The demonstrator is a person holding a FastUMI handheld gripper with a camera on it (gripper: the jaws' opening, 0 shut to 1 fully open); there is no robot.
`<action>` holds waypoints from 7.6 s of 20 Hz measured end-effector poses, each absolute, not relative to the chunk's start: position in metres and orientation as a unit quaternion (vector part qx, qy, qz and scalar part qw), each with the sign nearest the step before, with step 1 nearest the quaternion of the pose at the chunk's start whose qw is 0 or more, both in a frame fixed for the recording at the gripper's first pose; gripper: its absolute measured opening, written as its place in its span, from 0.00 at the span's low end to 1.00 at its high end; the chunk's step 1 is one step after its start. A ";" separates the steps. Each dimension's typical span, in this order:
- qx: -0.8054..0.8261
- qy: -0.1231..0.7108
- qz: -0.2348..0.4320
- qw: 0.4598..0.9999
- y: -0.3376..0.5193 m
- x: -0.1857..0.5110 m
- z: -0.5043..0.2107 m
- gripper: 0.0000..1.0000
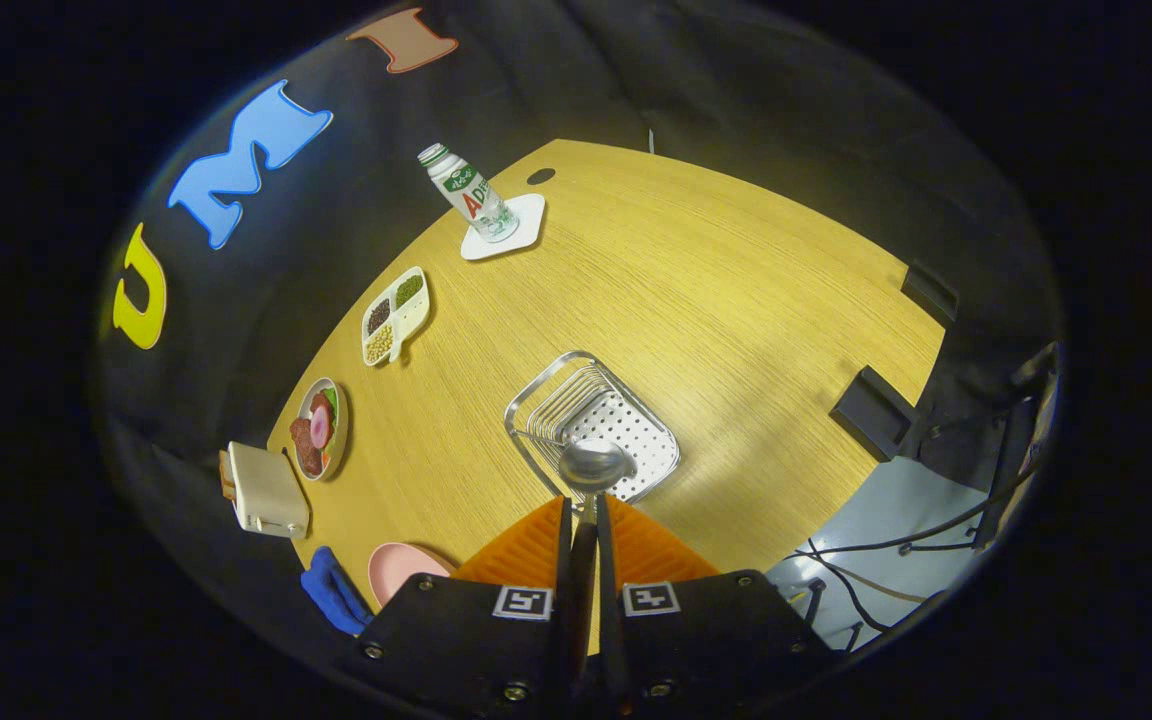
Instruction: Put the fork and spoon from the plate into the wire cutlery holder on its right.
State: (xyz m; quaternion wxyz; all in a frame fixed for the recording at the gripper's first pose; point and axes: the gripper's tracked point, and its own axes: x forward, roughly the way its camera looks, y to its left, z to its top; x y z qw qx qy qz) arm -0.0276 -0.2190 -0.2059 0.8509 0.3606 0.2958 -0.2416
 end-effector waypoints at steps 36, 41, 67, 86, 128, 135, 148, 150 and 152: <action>0.206 0.380 -0.033 0.901 -0.004 0.033 -0.224 0.17; 0.180 0.424 0.007 0.888 0.038 0.030 -0.248 0.17; 0.102 0.551 0.065 0.826 0.111 0.023 -0.344 0.42; 0.183 0.494 0.039 0.849 0.077 0.032 -0.299 0.04; 0.533 0.304 -0.147 0.776 -0.168 -0.020 -0.218 0.04; 0.560 0.292 -0.150 0.760 -0.176 -0.019 -0.209 0.08; 0.598 0.260 -0.147 0.743 -0.188 -0.017 -0.196 0.24; 0.601 0.258 -0.148 0.742 -0.189 -0.018 -0.195 0.24; 0.602 0.258 -0.150 0.740 -0.190 -0.019 -0.196 0.24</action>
